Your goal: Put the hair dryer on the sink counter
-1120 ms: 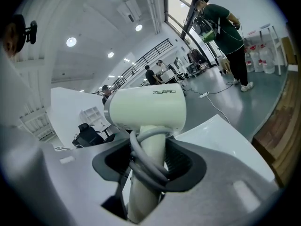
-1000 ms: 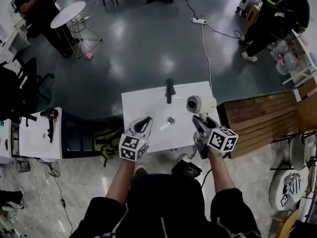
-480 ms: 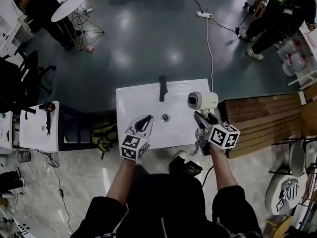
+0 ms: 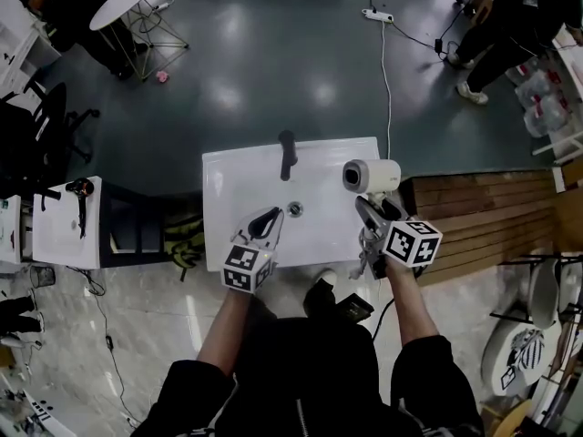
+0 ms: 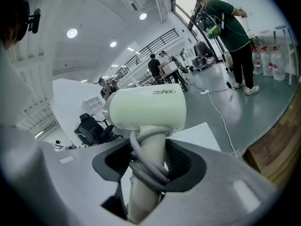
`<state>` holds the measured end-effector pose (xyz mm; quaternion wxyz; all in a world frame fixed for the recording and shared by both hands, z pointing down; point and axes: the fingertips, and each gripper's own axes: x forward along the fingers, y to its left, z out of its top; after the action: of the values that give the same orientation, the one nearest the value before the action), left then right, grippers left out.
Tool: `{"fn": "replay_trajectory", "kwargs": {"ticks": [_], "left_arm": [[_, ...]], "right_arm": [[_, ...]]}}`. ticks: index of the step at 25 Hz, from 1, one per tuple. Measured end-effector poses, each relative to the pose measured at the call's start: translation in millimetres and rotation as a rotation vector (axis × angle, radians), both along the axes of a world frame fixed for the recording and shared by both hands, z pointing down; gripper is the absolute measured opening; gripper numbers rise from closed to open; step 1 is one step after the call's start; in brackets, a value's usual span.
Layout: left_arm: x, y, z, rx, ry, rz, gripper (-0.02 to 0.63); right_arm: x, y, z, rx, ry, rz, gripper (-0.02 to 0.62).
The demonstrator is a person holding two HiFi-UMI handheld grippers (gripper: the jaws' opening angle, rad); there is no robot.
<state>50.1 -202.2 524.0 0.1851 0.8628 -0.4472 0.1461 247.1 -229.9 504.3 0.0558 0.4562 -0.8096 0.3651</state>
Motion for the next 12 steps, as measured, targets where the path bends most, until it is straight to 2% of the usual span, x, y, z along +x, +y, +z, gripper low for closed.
{"fn": "replay_trajectory", "kwargs": {"ticks": [12], "left_arm": [[34.7,-10.2,21.3,-0.034,0.001,0.015,0.028]], "right_arm": [[22.3,-14.2,13.2,-0.017,0.045,-0.008,0.202]]}}
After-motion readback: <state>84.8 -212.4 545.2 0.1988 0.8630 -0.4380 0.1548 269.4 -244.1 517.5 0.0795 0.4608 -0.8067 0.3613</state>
